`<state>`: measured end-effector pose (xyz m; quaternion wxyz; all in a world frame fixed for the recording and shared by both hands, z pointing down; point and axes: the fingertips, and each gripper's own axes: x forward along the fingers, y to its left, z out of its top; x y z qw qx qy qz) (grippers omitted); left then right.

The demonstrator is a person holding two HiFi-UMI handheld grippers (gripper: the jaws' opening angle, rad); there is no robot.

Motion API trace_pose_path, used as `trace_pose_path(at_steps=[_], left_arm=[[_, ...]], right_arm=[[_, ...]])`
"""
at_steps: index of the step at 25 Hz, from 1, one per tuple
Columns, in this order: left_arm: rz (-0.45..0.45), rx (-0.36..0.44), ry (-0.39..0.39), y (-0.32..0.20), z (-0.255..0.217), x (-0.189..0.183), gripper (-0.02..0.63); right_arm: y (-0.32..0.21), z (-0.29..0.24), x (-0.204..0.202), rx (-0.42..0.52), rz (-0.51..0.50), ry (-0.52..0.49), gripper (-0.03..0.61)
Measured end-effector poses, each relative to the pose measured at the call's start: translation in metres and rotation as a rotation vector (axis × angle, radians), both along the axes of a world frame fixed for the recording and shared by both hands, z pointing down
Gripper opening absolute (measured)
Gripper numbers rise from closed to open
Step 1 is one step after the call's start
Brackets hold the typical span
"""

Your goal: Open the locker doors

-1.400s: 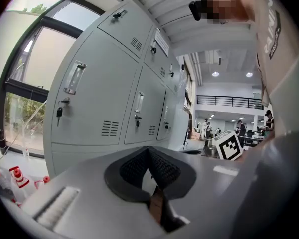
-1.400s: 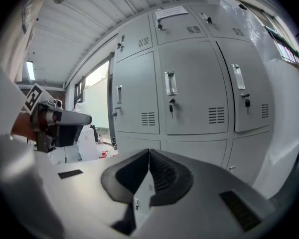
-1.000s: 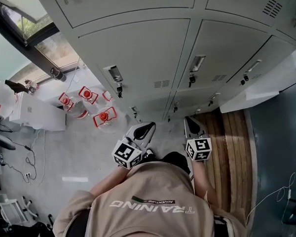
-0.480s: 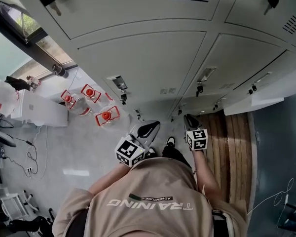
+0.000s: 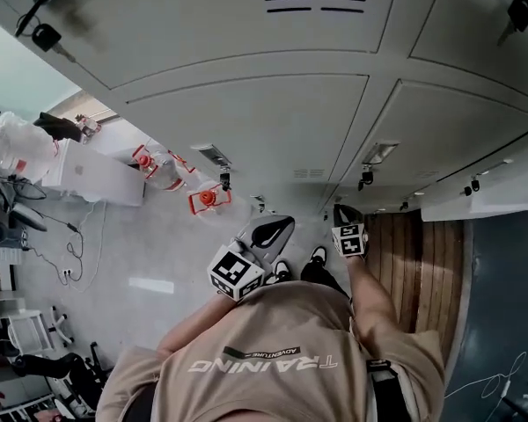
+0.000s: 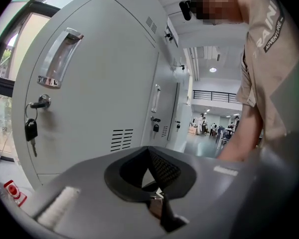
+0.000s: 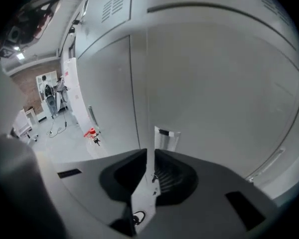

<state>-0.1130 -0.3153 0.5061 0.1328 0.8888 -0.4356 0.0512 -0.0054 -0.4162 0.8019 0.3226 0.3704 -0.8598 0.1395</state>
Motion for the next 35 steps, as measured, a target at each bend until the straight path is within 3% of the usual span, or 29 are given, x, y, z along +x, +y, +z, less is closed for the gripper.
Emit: trace_pose_path(at_steps=[5, 8, 14, 22, 30, 35], left_arm=[[-0.072, -0.037, 0.002, -0.005, 0.009, -0.006, 0.006], [-0.094, -0.054, 0.001, -0.005, 0.014, -0.007, 0.006], [-0.104, -0.051, 0.001, -0.007, 0.013, -0.006, 0.006], [-0.113, -0.046, -0.008, 0.004, 0.012, -0.016, 0.006], [-0.049, -0.039, 0.018, 0.017, 0.015, -0.011, 0.006], [0.038, -0.024, 0.032, 0.034, 0.012, 0.003, 0.006]], right_arm=[[-0.021, 0.023, 0.002, -0.057, 0.044, -0.022, 0.026], [-0.027, 0.025, -0.001, -0.082, 0.025, -0.031, 0.101], [-0.033, 0.023, -0.018, -0.086, -0.035, -0.041, 0.1], [-0.025, 0.024, -0.019, -0.099, -0.012, -0.017, 0.101], [0.03, 0.025, 0.013, -0.118, 0.044, 0.009, 0.101], [0.071, 0.025, 0.056, -0.121, 0.175, 0.0, 0.101]])
